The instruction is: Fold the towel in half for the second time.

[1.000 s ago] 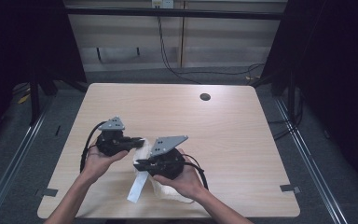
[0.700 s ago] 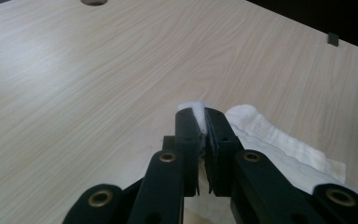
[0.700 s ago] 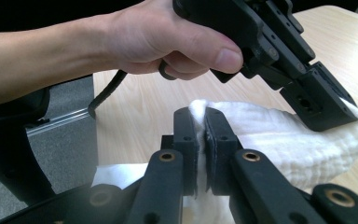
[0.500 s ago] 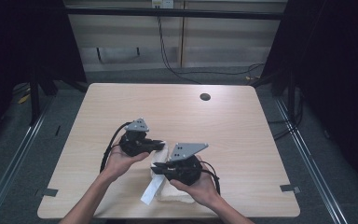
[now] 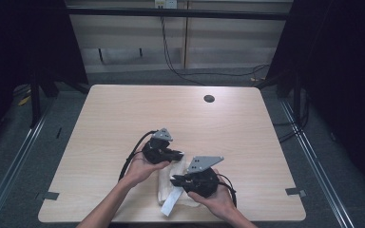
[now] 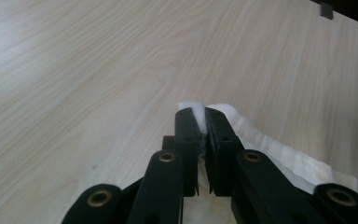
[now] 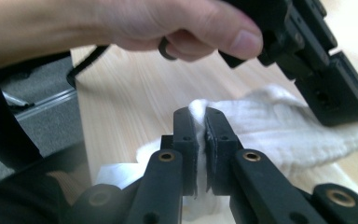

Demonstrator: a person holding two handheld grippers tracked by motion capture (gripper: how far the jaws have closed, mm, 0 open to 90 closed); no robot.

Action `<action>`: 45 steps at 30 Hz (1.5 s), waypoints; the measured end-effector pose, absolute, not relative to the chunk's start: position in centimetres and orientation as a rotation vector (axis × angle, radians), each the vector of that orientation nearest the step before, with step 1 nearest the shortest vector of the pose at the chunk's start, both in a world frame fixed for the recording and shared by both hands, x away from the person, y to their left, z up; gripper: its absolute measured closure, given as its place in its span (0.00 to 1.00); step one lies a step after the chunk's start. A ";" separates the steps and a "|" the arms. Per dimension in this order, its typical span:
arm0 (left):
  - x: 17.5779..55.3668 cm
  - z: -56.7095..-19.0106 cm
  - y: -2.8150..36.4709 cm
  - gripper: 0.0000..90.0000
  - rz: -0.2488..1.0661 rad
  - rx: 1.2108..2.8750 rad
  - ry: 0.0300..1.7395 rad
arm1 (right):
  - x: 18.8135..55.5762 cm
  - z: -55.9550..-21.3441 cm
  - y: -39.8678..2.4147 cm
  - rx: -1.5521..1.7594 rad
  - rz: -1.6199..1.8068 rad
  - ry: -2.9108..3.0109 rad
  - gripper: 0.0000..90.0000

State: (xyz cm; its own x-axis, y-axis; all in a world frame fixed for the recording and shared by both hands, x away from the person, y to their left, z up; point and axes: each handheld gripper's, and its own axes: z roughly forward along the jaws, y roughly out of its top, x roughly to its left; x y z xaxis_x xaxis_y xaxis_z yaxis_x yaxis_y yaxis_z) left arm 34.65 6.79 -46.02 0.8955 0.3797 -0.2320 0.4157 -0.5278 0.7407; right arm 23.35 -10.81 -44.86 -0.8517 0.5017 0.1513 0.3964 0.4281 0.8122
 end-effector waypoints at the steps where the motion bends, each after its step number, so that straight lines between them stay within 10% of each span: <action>1: 34.7 -46.0 6.8 0.94 -0.052 2.181 0.568 | 23.4 -45.2 -11.0 0.814 1.407 2.562 0.94; 16: 34.8 -48.8 5.7 0.91 -0.096 2.254 0.590 | 23.2 -47.4 -12.2 0.854 1.308 2.609 0.87; 45: 34.7 -46.8 6.3 0.56 -0.050 2.183 0.577 | 22.0 -47.6 -15.4 0.988 1.280 2.548 0.49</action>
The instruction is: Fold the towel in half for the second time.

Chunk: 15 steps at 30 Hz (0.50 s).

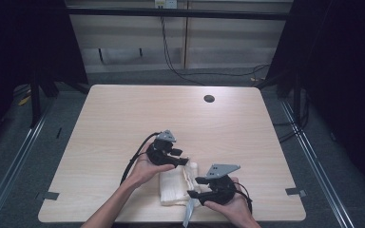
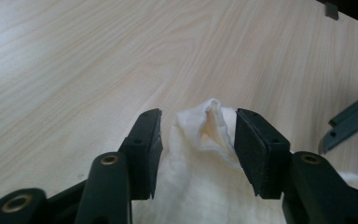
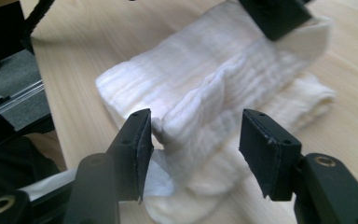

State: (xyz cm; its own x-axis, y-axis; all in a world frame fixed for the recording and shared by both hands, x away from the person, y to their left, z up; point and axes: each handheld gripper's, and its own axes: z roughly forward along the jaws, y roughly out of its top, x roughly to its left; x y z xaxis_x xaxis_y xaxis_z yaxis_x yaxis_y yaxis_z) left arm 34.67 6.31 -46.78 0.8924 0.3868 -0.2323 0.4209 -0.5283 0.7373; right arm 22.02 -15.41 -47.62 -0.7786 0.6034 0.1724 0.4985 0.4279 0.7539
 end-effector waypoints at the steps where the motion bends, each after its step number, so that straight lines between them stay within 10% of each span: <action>1: 34.7 -46.7 6.3 0.55 -0.045 2.173 0.578 | 22.1 -47.6 -15.7 0.996 1.283 2.539 0.48; 15: 35.3 -46.0 7.3 0.41 -0.017 2.122 0.621 | 23.9 -46.7 -19.7 1.106 1.320 2.400 0.48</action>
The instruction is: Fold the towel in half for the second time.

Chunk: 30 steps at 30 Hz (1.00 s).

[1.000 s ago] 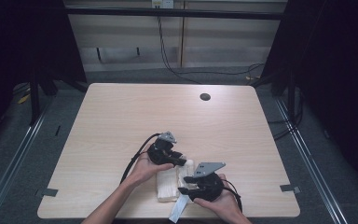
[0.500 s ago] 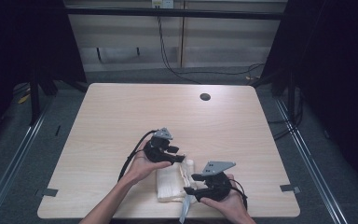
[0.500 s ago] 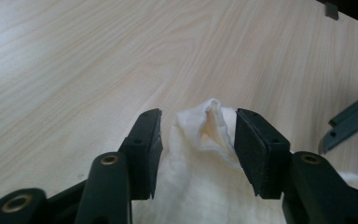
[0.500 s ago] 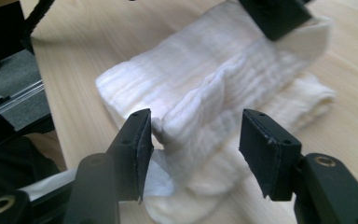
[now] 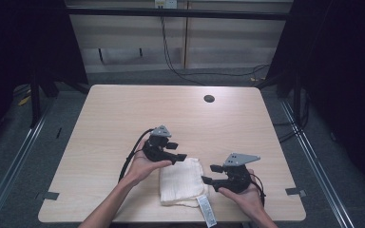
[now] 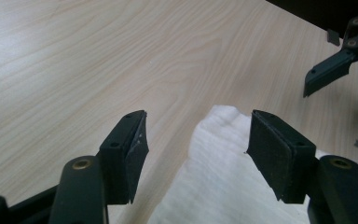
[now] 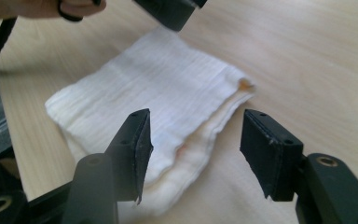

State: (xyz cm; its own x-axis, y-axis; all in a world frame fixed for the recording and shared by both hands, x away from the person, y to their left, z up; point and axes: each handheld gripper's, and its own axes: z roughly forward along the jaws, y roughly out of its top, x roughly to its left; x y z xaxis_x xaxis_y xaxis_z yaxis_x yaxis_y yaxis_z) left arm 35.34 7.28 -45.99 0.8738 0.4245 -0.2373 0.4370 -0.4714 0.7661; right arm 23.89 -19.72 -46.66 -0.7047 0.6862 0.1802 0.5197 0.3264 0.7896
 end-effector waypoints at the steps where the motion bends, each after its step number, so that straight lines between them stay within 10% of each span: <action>1: 35.4 -45.9 7.3 0.41 -0.010 2.126 0.623 | 24.0 -46.5 -19.8 1.113 1.322 2.389 0.48; 30: 30.3 -43.8 16.0 0.28 0.281 2.162 0.749 | 22.6 -45.8 -26.1 1.232 1.288 2.212 0.42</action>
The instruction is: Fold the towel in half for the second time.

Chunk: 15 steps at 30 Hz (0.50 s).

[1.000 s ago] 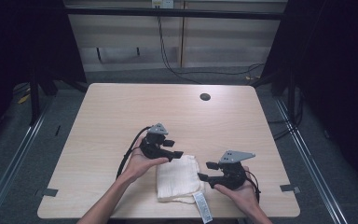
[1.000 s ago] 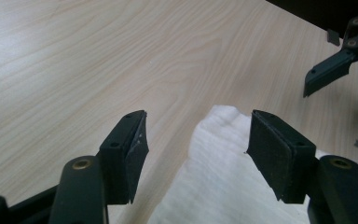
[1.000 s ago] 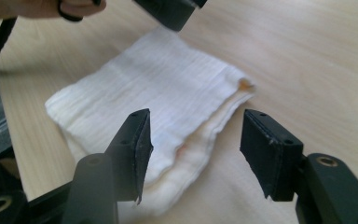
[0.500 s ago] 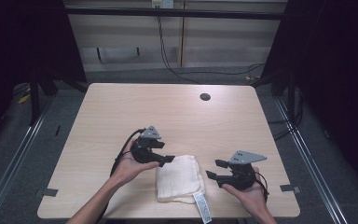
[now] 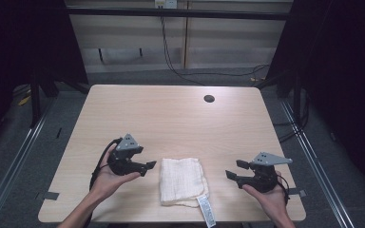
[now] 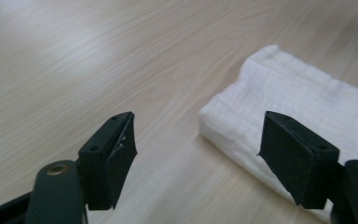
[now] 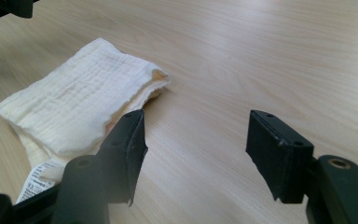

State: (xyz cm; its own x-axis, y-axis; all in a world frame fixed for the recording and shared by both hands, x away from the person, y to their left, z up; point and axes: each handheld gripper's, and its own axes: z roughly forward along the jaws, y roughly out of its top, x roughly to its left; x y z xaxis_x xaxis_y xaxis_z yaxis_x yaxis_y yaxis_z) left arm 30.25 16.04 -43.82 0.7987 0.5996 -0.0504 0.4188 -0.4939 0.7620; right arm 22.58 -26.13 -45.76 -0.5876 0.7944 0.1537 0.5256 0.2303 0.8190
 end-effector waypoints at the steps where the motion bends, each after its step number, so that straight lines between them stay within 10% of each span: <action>1: 30.0 -44.1 16.5 0.28 0.266 2.172 0.756 | 22.6 -45.9 -26.4 1.228 1.277 2.211 0.42; 15: 26.7 -46.0 21.6 0.21 0.201 2.114 0.840 | 22.5 -46.2 -28.2 1.264 1.303 2.138 0.40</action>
State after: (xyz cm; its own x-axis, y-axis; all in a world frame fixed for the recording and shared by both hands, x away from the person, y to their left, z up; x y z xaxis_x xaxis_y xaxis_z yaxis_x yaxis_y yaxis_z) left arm 26.72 21.61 -45.98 0.7636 0.6297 -0.1431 0.4964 -0.4306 0.7538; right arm 22.51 -28.20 -46.24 -0.5491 0.8212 0.1550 0.5143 0.1858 0.8373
